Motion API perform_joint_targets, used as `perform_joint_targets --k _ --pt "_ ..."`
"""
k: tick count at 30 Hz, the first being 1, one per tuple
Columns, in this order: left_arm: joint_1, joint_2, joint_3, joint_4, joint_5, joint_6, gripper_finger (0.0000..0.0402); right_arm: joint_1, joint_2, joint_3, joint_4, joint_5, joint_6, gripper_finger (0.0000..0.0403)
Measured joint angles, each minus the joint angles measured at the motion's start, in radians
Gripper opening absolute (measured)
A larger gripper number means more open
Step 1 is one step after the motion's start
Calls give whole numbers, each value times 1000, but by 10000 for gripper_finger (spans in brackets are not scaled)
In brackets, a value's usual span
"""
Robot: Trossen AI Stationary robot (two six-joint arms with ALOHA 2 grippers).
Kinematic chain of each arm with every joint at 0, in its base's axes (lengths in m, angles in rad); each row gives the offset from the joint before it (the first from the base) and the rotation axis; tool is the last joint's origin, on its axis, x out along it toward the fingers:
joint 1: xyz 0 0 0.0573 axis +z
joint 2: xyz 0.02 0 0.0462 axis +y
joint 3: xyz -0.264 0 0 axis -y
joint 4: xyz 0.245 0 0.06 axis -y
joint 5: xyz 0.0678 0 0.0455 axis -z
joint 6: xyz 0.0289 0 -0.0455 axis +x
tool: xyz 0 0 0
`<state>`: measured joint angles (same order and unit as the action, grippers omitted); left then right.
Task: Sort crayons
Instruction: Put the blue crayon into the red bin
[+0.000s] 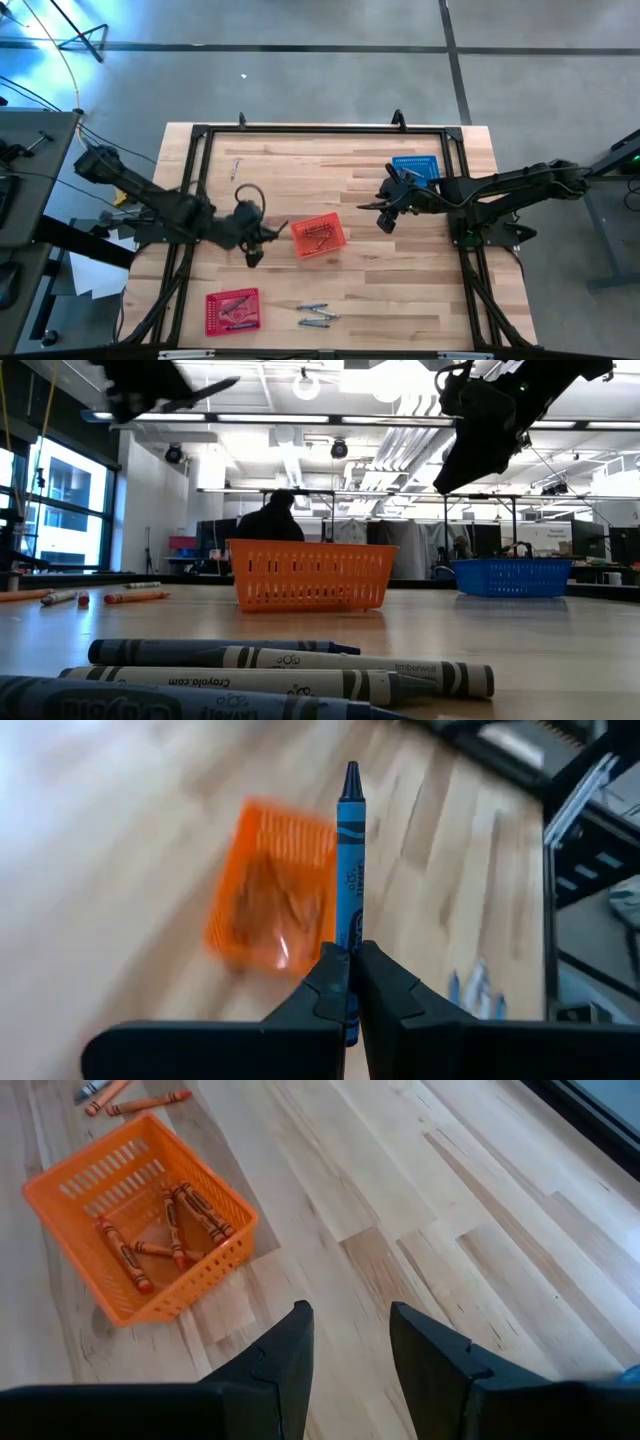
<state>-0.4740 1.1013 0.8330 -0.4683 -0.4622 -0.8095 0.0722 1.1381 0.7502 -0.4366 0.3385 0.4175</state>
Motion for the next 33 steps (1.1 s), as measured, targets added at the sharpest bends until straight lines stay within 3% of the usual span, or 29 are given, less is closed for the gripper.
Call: perform_joint_targets --k 3,7,11,16,26,33 --pt "-99 22 0 -62 32 -174 0 0 0 0 12 0 0 129" --pt "-251 56 0 -21 126 -308 0 0 0 0 35 0 0 129" --pt "-393 96 0 -15 119 -413 0 0 0 0 65 0 -24 129" --pt "-512 160 0 -45 114 -688 0 0 0 0 98 0 -34 129" --pt "-612 303 0 -48 214 -1021 0 0 0 0 134 0 -34 129" --pt "-616 357 0 -36 242 -1082 0 0 0 0 135 0 -26 129"
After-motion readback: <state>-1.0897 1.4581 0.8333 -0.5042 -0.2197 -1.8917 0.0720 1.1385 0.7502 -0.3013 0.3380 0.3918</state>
